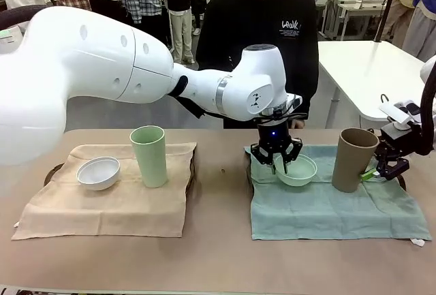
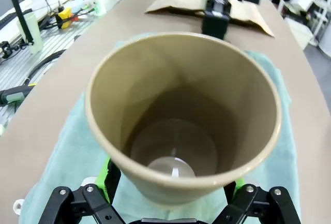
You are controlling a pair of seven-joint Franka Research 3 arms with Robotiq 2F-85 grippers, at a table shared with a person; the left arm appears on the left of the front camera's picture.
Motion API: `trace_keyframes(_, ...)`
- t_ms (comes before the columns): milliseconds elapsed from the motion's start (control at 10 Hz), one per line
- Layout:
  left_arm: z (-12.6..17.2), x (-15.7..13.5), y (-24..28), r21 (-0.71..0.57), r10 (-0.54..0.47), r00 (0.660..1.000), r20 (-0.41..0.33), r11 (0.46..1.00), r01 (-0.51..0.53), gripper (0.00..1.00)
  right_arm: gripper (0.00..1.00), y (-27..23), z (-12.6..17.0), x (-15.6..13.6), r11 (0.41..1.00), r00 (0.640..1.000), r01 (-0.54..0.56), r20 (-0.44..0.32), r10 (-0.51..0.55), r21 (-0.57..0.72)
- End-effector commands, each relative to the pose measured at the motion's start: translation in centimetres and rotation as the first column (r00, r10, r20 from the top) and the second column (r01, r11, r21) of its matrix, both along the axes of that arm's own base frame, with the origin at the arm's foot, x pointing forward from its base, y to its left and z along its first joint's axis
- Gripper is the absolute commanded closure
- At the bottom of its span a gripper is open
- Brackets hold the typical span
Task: Set up a tray with a mat and arrange the tableware.
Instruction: Place the Picnic Bowl and Reusable plastic cup back onto the Handle tray in front of the human's position.
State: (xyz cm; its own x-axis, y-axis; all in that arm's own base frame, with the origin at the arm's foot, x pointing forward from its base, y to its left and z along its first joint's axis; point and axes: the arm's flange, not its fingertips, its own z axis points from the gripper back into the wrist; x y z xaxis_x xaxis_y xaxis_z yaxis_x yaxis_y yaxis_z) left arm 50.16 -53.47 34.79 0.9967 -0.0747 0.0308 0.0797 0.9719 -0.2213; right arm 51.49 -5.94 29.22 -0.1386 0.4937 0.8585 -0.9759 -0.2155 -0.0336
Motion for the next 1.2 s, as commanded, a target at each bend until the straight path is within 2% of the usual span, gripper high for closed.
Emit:
trace_keyframes(0,0.1,-0.7,1.1,0.002,-0.026,0.999,-0.021,1.000,0.026,0.00,0.00,-0.1,0.1,-0.5,0.986,0.990,0.095,-0.089,-0.109,-0.140)
trace_keyframes(100,0.1,-0.8,1.2,0.011,-0.020,0.999,-0.036,1.000,0.020,0.12,0.00,-0.4,0.3,-0.7,0.968,0.977,0.130,-0.141,-0.162,-0.213)
trace_keyframes(200,0.3,-0.9,1.5,0.015,-0.015,0.999,-0.040,1.000,0.016,0.00,0.00,-1.1,0.9,-1.0,0.938,0.964,0.162,-0.153,-0.216,-0.305)
trace_keyframes(400,0.8,-1.2,2.2,0.004,-0.014,1.000,-0.021,1.000,0.014,0.00,0.00,-3.2,2.6,-1.2,0.907,0.947,0.227,-0.137,-0.290,-0.354)
trace_keyframes(500,1.2,-1.4,2.6,0.009,-0.010,1.000,-0.014,1.000,0.010,0.17,0.00,-3.8,3.4,-1.5,0.893,0.937,0.251,-0.140,-0.321,-0.374)
trace_keyframes(600,1.7,-1.9,3.0,0.019,0.000,1.000,-0.006,1.000,0.000,0.08,0.00,-3.8,4.9,-2.3,0.863,0.922,0.278,-0.136,-0.364,-0.422)
trace_keyframes(700,2.8,-2.3,3.8,0.046,0.007,1.000,0.017,0.999,-0.008,0.00,0.00,-3.2,8.1,-3.4,0.808,0.903,0.323,-0.097,-0.419,-0.493)
trace_keyframes(800,4.7,-2.9,4.8,0.070,0.017,0.998,0.053,0.997,-0.020,0.00,0.00,-2.4,11.7,-4.5,0.751,0.884,0.350,-0.067,-0.462,-0.559)
trace_keyframes(900,7.1,-3.5,6.0,0.093,0.027,0.994,0.105,0.995,-0.037,0.00,0.00,-1.5,15.5,-5.5,0.674,0.849,0.389,-0.041,-0.528,-0.627)
trace_keyframes(1000,9.5,-4.4,7.4,0.110,0.043,0.988,0.150,0.992,-0.060,0.00,0.00,-0.9,18.7,-6.2,0.608,0.826,0.392,-0.026,-0.563,-0.691)
trace_keyframes(1100,12.0,-5.0,8.8,0.146,0.051,0.979,0.199,0.986,-0.081,0.00,0.00,-0.3,21.7,-6.6,0.518,0.791,0.365,-0.036,-0.611,-0.774)
